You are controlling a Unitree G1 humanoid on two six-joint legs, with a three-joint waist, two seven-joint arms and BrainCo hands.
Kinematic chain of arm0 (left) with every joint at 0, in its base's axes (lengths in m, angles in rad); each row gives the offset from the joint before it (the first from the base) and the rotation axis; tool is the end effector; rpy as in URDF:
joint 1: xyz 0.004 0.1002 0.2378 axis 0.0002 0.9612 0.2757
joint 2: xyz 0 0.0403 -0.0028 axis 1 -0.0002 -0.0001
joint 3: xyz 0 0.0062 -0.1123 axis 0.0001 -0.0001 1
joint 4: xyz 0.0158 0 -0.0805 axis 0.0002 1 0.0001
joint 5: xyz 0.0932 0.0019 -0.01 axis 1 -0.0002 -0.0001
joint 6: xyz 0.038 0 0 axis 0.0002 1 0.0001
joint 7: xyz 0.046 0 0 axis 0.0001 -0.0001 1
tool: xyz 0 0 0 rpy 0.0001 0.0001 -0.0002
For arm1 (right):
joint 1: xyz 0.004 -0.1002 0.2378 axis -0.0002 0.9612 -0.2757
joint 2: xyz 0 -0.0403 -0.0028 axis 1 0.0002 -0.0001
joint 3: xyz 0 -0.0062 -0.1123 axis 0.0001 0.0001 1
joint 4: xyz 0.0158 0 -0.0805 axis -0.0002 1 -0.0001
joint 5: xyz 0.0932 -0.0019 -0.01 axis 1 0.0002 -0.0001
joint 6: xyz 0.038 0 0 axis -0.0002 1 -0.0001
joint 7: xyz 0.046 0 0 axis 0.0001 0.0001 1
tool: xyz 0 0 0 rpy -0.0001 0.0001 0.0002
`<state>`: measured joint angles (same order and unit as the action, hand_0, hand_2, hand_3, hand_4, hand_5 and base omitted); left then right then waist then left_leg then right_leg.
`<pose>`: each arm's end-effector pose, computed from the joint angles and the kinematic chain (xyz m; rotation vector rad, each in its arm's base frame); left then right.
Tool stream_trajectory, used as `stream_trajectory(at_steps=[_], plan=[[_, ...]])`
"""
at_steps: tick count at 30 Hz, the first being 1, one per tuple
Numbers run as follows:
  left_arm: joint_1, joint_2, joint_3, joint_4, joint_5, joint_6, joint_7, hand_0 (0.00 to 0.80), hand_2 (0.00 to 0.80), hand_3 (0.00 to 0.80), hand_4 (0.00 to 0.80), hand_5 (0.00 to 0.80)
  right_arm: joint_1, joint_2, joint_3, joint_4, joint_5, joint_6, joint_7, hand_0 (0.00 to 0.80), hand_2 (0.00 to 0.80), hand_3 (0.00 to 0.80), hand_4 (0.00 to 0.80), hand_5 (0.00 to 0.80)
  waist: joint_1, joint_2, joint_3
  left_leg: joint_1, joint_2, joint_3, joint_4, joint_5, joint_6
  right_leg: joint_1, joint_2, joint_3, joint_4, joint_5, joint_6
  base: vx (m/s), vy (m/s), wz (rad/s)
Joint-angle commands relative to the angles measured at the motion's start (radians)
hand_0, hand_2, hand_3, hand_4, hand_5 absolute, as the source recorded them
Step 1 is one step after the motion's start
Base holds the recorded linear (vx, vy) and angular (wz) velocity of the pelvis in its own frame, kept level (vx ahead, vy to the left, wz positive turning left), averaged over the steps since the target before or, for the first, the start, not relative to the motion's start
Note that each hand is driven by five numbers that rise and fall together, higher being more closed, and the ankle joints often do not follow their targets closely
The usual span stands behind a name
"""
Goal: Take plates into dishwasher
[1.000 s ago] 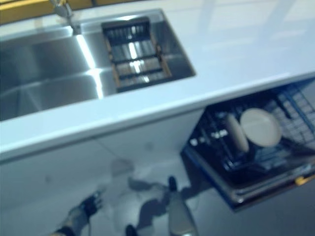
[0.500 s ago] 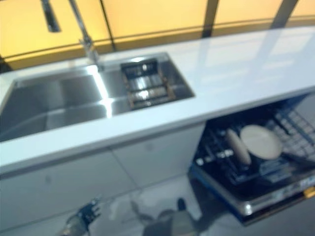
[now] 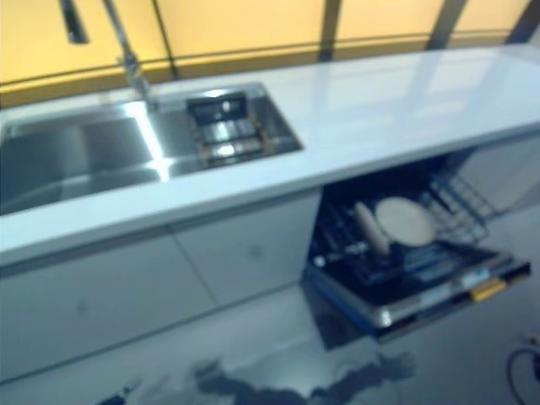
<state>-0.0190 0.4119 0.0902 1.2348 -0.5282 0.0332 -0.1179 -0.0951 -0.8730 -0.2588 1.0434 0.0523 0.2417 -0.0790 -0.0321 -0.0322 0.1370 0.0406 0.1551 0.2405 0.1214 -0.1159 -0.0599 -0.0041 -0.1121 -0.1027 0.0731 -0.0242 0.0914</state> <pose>0.0743 0.2978 -0.0919 -0.2320 1.0623 0.5154 0.1144 -0.4292 0.0382 -0.5438 0.9525 -0.8323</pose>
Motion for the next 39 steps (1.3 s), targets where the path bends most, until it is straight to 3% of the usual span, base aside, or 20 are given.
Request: stream_trajectory(at_steps=[1, 8, 13, 15, 18, 19, 20, 21, 22, 23, 24, 27, 33, 36, 37, 38, 39], plan=[[-0.054, 0.037, -0.029, -0.027, -0.024, -0.030, -0.008, 0.000, 0.000, 0.000, 0.000, 0.000, 0.052, -0.013, -0.025, 0.039, 0.012, -0.016, 0.008, 0.000, 0.000, 0.000, 0.000, 0.000, -0.025, -0.052, -0.019, -0.044, -0.051, 0.014, -0.014, 0.048, 0.061, 0.060, -0.048, 0.024, 0.008, 0.018, 0.053, -0.103, -0.112, 0.00], [-0.030, 0.031, -0.040, 0.015, -0.028, -0.027, 0.006, 0.000, 0.000, 0.000, 0.000, 0.000, 0.072, 0.005, -0.014, 0.063, -0.007, -0.018, 0.077, 0.000, 0.000, 0.000, 0.000, 0.000, -0.026, -0.036, -0.029, 0.005, -0.040, -0.016, -0.151, 0.116, 0.034, 0.051, -0.004, -0.007, 0.005, -0.008, 0.022, -0.109, -0.177, -0.02], [0.025, 0.024, 0.013, 0.028, -0.001, -0.035, -0.002, 0.000, 0.000, 0.000, 0.000, 0.000, 0.085, 0.054, -0.019, 0.049, 0.106, 0.023, 0.134, 0.000, 0.000, 0.000, 0.000, 0.000, -0.003, -0.031, -0.021, -0.093, -0.009, -0.002, -0.209, 0.253, -0.036, 0.093, 0.055, -0.052, -0.085, 0.008, -0.007, -0.132, -0.197, 0.26], [0.026, 0.001, 0.033, 0.026, 0.005, -0.051, -0.008, 0.000, 0.000, 0.000, 0.000, 0.000, 0.077, 0.076, -0.037, 0.034, 0.188, 0.052, 0.116, 0.000, 0.000, 0.000, 0.000, 0.000, -0.008, -0.042, -0.009, -0.092, -0.010, 0.031, -0.150, 0.232, -0.024, 0.083, 0.054, -0.070, -0.083, 0.015, -0.024, -0.221, -0.106, 0.27], [-0.010, -0.039, 0.015, 0.016, 0.017, -0.055, -0.018, 0.000, 0.000, 0.000, 0.000, 0.000, 0.085, 0.118, -0.061, 0.088, 0.192, -0.004, 0.081, 0.000, 0.000, 0.000, 0.000, 0.000, -0.046, -0.080, -0.006, -0.055, -0.032, 0.096, 0.123, 0.043, 0.025, 0.051, 0.009, -0.126, -0.057, 0.035, -0.044, -0.260, -0.089, 0.51], [-0.013, -0.042, 0.013, 0.017, 0.019, -0.055, -0.018, 0.000, 0.000, 0.000, 0.000, 0.000, 0.087, 0.118, -0.064, 0.091, 0.192, -0.008, 0.081, 0.000, 0.000, 0.000, 0.000, 0.000, -0.050, -0.078, -0.006, -0.049, -0.032, 0.095, 0.136, 0.024, 0.030, 0.046, 0.010, -0.133, -0.049, 0.032, -0.045, -0.205, 0.017, 0.94], [-0.019, -0.042, 0.000, 0.018, 0.022, -0.053, -0.022, 0.000, 0.000, 0.000, 0.000, 0.000, 0.093, 0.112, -0.071, 0.093, 0.208, -0.005, 0.076, 0.000, 0.000, 0.000, 0.000, 0.000, -0.063, -0.064, -0.011, -0.001, -0.055, 0.078, 0.115, -0.012, 0.041, 0.017, 0.020, -0.152, -0.009, 0.018, -0.052, -0.180, 0.109, 0.73], [-0.019, -0.040, -0.009, 0.012, 0.018, -0.049, -0.027, 0.000, 0.000, 0.000, 0.000, 0.000, 0.094, 0.111, -0.070, 0.082, 0.214, 0.002, 0.063, 0.000, 0.000, 0.000, 0.000, 0.000, -0.073, -0.039, -0.013, 0.056, -0.081, 0.045, 0.025, -0.024, 0.046, -0.018, 0.044, -0.164, 0.043, 0.003, -0.052, -0.158, 0.111, 0.48], [-0.019, -0.040, -0.009, 0.012, 0.017, -0.049, -0.028, 0.000, 0.000, 0.000, 0.000, 0.000, 0.094, 0.111, -0.070, 0.081, 0.215, 0.002, 0.062, 0.000, 0.000, 0.000, 0.000, 0.000, -0.074, -0.037, -0.012, 0.065, -0.085, 0.042, 0.012, -0.022, 0.047, -0.020, 0.044, -0.165, 0.049, 0.000, -0.052, -0.161, 0.127, 0.37], [-0.037, -0.036, -0.039, 0.014, 0.012, -0.040, -0.038, 0.000, 0.000, 0.000, 0.000, 0.000, 0.098, 0.103, -0.074, 0.078, 0.265, 0.010, 0.047, 0.000, 0.000, 0.000, 0.000, 0.000, -0.086, -0.010, -0.008, 0.106, -0.101, 0.004, -0.096, 0.009, 0.043, -0.061, 0.067, -0.175, 0.072, 0.004, -0.052, -0.158, 0.089, 0.59], [-0.049, -0.043, -0.054, 0.018, 0.021, -0.048, -0.046, 0.000, 0.000, 0.000, 0.000, 0.000, 0.095, 0.114, -0.073, 0.072, 0.295, 0.019, 0.021, 0.000, 0.000, 0.000, 0.000, 0.000, -0.083, -0.008, 0.002, 0.101, -0.119, -0.027, -0.123, 0.017, 0.054, -0.081, 0.067, -0.168, 0.094, 0.028, -0.036, -0.221, 0.095, 0.77], [-0.065, -0.049, -0.074, 0.011, 0.010, -0.070, -0.045, 0.000, 0.000, 0.000, 0.000, 0.000, 0.080, 0.117, -0.068, 0.073, 0.277, 0.041, 0.026, 0.000, 0.000, 0.000, 0.000, 0.000, -0.083, -0.019, 0.006, 0.084, -0.131, -0.043, -0.139, 0.033, 0.057, -0.095, 0.059, -0.148, 0.048, 0.063, -0.017, -0.162, 0.070, 0.44], [-0.062, -0.020, -0.081, 0.002, 0.001, -0.077, -0.018, 0.000, 0.000, 0.000, 0.000, 0.000, 0.073, 0.092, -0.053, 0.136, 0.210, 0.042, 0.047, 0.000, 0.000, 0.000, 0.000, 0.000, -0.080, -0.034, -0.001, 0.082, -0.140, 0.015, -0.126, 0.022, 0.064, -0.100, 0.043, -0.156, 0.013, 0.095, 0.008, -0.067, 0.091, 0.01], [-0.047, 0.001, -0.076, 0.010, 0.014, -0.065, -0.010, 0.000, 0.000, 0.000, 0.000, 0.000, 0.092, 0.092, -0.062, 0.156, 0.213, 0.054, 0.069, 0.000, 0.000, 0.000, 0.000, 0.000, -0.078, -0.035, 0.003, 0.079, -0.136, 0.015, -0.128, 0.030, 0.075, -0.106, 0.047, -0.127, 0.066, 0.092, 0.013, -0.102, -0.065, -0.20], [-0.032, 0.016, -0.060, 0.014, 0.015, -0.056, -0.001, 0.000, 0.000, 0.000, 0.000, 0.000, 0.095, 0.109, -0.062, 0.160, 0.215, 0.065, 0.070, 0.000, 0.000, 0.000, 0.000, 0.000, -0.056, -0.032, 0.005, 0.055, -0.115, 0.015, -0.105, 0.040, 0.077, -0.098, -0.008, -0.124, 0.106, 0.097, 0.023, -0.174, -0.140, -0.13], [-0.031, 0.019, -0.058, 0.015, 0.012, -0.054, 0.001, 0.000, 0.000, 0.000, 0.000, 0.000, 0.094, 0.112, -0.061, 0.161, 0.217, 0.066, 0.071, 0.000, 0.000, 0.000, 0.000, 0.000, -0.053, -0.032, 0.003, 0.047, -0.112, 0.013, -0.102, 0.045, 0.077, -0.101, -0.021, -0.121, 0.107, 0.107, 0.023, -0.246, -0.320, -0.31], [-0.027, 0.032, -0.043, 0.019, 0.009, -0.035, 0.003, 0.000, 0.000, 0.000, 0.000, 0.000, 0.087, 0.138, -0.060, 0.181, 0.245, 0.052, 0.060, 0.000, 0.000, 0.000, 0.000, 0.000, -0.041, -0.030, 0.007, 0.022, -0.089, 0.010, -0.071, 0.041, 0.076, -0.094, -0.089, -0.096, 0.086, 0.141, 0.030, -0.123, -0.221, -0.33]])
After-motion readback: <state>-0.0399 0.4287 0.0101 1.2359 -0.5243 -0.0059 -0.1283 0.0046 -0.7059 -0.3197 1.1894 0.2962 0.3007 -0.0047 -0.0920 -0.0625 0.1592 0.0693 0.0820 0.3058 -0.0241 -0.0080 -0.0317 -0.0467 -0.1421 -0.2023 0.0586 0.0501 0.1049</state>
